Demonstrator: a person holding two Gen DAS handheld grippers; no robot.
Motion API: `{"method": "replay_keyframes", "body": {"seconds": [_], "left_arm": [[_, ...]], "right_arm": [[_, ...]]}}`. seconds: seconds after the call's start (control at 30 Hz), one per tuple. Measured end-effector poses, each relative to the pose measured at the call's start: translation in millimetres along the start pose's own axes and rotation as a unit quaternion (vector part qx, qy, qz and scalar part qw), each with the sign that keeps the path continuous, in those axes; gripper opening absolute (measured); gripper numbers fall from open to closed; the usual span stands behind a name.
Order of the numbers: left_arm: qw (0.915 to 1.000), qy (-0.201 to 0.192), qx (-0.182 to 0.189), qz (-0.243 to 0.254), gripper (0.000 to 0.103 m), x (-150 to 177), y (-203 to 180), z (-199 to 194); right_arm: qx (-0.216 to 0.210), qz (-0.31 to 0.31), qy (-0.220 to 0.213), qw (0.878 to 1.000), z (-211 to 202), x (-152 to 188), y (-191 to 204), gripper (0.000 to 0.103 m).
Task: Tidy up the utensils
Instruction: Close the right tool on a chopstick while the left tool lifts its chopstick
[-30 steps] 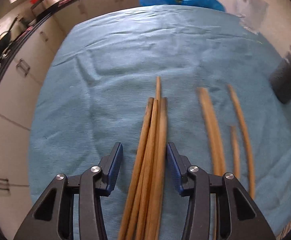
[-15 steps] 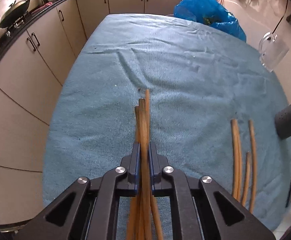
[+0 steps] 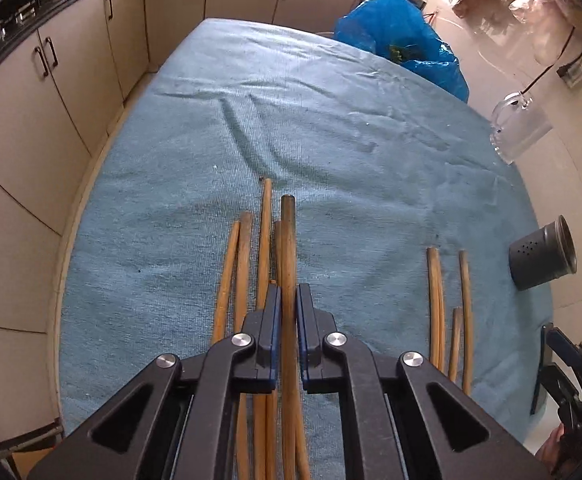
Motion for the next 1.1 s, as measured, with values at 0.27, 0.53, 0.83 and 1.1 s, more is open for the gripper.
{"method": "replay_keyframes", "body": {"seconds": [0.27, 0.53, 0.83, 1.1], "left_arm": [[0.9999, -0.015, 0.007, 0.006, 0.007, 2.1, -8.2, -8.9], [0.9984, -0.050, 0.018, 0.018, 0.007, 10.8, -15.8, -39.4], [0.9972, -0.062, 0.034, 0.023, 0.007, 13.9, -18.2, -47.6], [0.9967, -0.067, 0.041, 0.019, 0.007, 16.5, -8.5, -49.2]], "right_arm": [[-0.030, 0.023, 0.037, 0.999, 25.8, -19.7, -1.4, 0.047], [-0.061, 0.045, 0.106, 0.991, 85.3, -58.8, 11.4, 0.027], [-0.035, 0.061, 0.146, 0.987, 138.1, -69.0, 15.7, 0.019], [-0.009, 0.045, 0.157, 0.987, 150.3, -71.8, 20.9, 0.018]]}}
Point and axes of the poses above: each gripper's, at about its wrist camera, not at the fingertips, and z roughly the way its jaws point, y to its left, x to its underside, the point moved 2 cm from there along z, roughly the way its jaws point, and after that the axes turned 5 degrees about -x, right-handed, at the moved point
